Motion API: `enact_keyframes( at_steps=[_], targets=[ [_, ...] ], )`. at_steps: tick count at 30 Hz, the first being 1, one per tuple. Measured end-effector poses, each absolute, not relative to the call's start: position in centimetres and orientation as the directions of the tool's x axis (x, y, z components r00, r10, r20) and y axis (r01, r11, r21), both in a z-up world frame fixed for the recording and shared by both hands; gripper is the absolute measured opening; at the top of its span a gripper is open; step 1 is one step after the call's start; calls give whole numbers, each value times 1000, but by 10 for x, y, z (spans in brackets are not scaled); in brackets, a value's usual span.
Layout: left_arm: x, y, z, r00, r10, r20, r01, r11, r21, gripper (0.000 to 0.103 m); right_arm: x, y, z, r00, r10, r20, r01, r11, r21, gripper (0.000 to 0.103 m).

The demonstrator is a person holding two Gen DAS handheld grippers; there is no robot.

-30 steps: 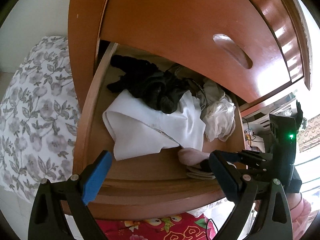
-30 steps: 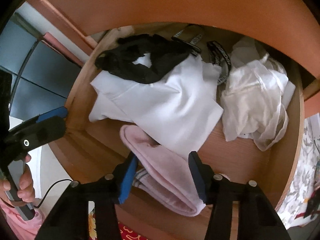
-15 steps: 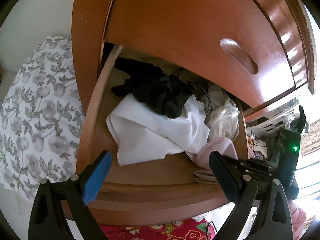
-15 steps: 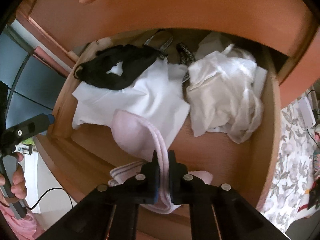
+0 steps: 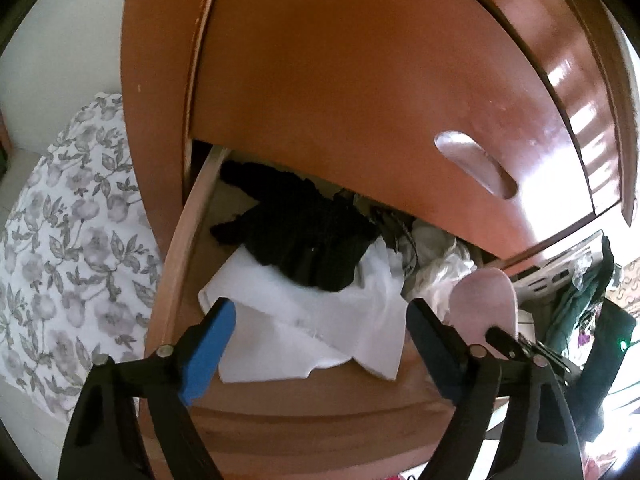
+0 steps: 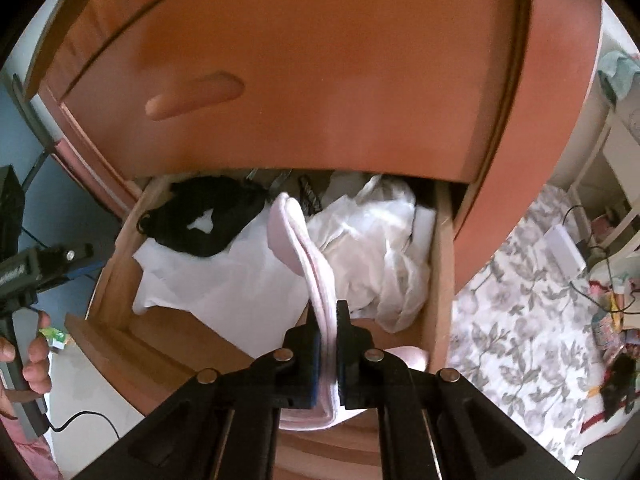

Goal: Organize soft objects
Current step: 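Lift the pink sock with the right tool, then grasp the black lace garment in the drawer with the left tool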

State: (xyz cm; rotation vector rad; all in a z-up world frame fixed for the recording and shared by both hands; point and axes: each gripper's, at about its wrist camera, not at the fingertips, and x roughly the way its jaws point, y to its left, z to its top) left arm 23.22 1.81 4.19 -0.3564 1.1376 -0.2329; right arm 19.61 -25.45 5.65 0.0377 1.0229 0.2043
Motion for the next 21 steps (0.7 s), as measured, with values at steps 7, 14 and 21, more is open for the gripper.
enact_keyframes(
  at_steps=[7, 14, 21],
  targets=[
    [250, 5, 37, 427, -283, -859, -4, 949, -314, 71, 195, -249, 59, 540, 198, -818, -167, 978, 126, 6],
    [267, -1, 20, 406, -228, -885, -35, 964, -264, 63, 194, -254, 49, 520, 226, -824, -161, 973, 165, 6],
    [273, -10, 7, 398, -188, -898, -38, 975, -221, 46, 193, -253, 38, 495, 237, -836, -160, 971, 180, 6]
  ],
)
